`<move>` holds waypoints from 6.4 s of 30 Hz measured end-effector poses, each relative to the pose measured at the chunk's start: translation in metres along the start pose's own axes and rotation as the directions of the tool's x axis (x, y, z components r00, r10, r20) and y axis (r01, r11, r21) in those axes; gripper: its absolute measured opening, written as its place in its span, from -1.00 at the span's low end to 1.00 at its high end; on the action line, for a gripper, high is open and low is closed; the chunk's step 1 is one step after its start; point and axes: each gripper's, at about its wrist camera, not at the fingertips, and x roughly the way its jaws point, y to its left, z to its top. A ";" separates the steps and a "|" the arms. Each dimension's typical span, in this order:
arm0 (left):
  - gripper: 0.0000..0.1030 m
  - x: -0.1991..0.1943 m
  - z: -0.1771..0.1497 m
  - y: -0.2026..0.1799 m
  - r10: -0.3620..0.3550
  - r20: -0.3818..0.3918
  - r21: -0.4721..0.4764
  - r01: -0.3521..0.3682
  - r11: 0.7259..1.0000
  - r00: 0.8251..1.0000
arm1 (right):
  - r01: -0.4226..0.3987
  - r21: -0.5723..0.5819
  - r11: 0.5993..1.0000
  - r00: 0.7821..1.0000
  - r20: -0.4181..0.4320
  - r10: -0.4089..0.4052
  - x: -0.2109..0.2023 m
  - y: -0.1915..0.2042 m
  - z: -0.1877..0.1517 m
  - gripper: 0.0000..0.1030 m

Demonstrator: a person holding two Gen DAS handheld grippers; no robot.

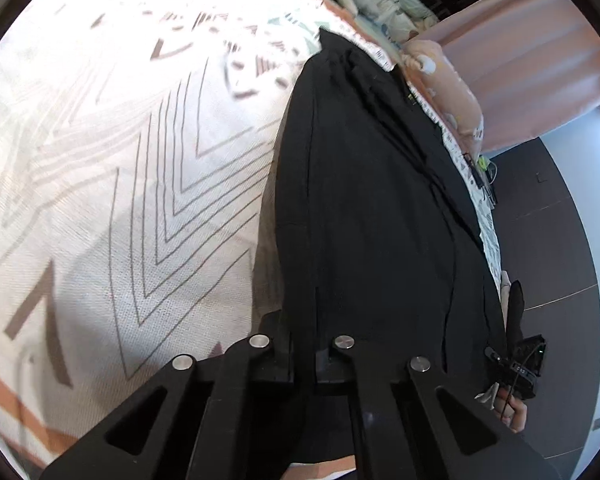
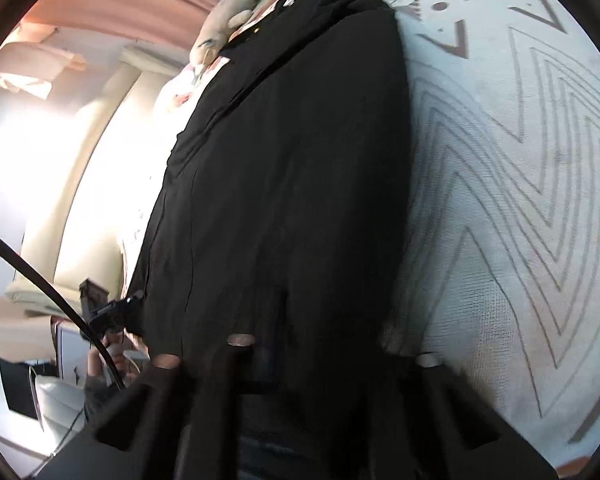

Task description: Fold large clothes

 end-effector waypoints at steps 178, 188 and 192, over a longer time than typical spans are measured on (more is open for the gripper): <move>0.96 -0.053 0.034 0.034 0.096 0.268 -0.137 -0.061 0.989 0.959 | 0.580 -0.513 0.633 0.788 0.157 -0.595 0.248 0.246 0.195 0.43; 0.96 -0.050 0.032 0.034 0.084 0.262 -0.146 -0.046 0.988 0.962 | 0.564 -0.487 0.666 0.822 0.259 -0.507 0.187 0.265 0.190 0.43; 0.66 -0.038 0.031 0.033 0.084 0.222 -0.143 -0.053 0.988 0.971 | 0.509 -0.524 0.683 0.855 0.216 -0.472 0.153 0.258 0.166 0.43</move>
